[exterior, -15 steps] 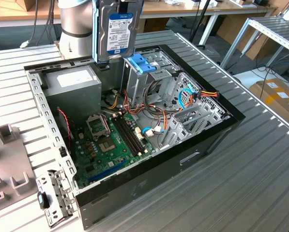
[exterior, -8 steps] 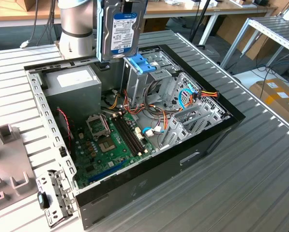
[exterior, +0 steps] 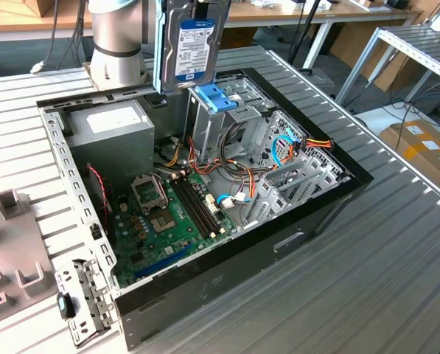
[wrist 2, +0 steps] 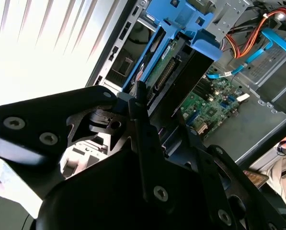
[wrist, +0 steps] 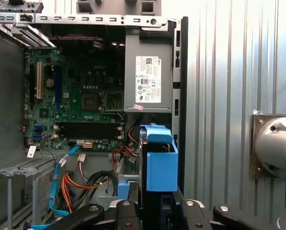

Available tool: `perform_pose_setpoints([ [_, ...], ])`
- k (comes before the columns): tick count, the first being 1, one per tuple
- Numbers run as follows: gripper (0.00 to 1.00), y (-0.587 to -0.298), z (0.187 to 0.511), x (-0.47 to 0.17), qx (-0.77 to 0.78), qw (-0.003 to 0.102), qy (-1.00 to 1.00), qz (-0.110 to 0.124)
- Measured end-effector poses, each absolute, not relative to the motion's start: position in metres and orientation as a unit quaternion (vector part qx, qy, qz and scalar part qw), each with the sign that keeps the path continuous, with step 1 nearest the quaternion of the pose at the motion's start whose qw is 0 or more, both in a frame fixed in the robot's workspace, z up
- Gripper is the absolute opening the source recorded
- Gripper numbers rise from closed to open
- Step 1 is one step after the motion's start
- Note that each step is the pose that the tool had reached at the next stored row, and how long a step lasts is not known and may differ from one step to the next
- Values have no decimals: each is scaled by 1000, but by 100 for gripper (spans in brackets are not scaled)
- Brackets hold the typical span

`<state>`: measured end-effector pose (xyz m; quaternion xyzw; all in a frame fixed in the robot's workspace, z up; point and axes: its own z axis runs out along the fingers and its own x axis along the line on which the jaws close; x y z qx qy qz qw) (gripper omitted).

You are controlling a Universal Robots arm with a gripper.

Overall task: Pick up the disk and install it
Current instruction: 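Pick up the disk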

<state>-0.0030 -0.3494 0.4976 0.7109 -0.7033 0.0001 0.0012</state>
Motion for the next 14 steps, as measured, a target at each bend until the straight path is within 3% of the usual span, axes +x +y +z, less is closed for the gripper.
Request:
perform_pose_setpoints([
  [14, 35, -349, 498, 21, 711, 1, -703, 0],
])
